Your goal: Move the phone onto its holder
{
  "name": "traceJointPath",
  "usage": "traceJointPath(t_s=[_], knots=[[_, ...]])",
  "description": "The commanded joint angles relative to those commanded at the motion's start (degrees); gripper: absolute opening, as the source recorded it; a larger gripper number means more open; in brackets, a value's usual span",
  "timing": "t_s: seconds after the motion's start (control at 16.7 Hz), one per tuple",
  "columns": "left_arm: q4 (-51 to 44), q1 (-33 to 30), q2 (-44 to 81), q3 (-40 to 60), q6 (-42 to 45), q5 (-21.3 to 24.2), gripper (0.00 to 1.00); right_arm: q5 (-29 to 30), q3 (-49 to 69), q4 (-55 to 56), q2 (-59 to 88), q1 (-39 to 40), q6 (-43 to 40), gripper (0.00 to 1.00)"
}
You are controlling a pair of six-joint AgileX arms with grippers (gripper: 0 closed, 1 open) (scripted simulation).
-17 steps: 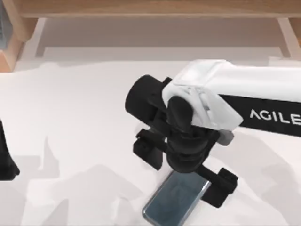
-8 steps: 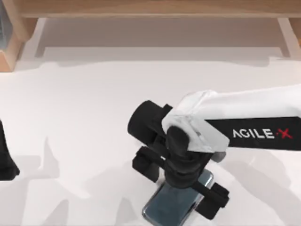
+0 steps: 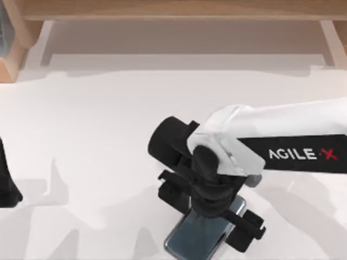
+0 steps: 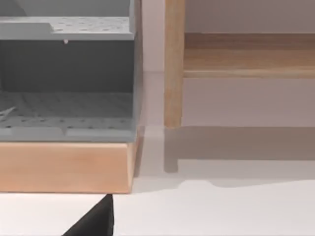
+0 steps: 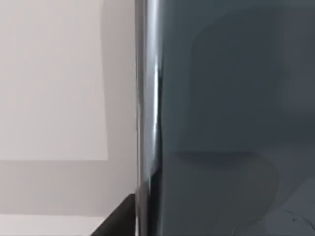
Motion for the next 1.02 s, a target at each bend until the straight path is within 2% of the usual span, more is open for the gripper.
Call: traceJointPath(t_s=[0.48, 0.96, 1.02], knots=[[0.00, 0.00, 0.00, 0.00, 0.00, 0.00, 1.00, 0.00, 0.00, 0.00, 0.00, 0.00, 0.00, 0.02], [0.00, 0.00, 0.00, 0.00, 0.00, 0.00, 1.00, 0.00, 0.00, 0.00, 0.00, 0.00, 0.00, 0.00], [0.00, 0.00, 0.00, 0.00, 0.00, 0.00, 1.00, -0.19, 0.71, -2.78, -2.62, -0.01, -0.71, 0.00]])
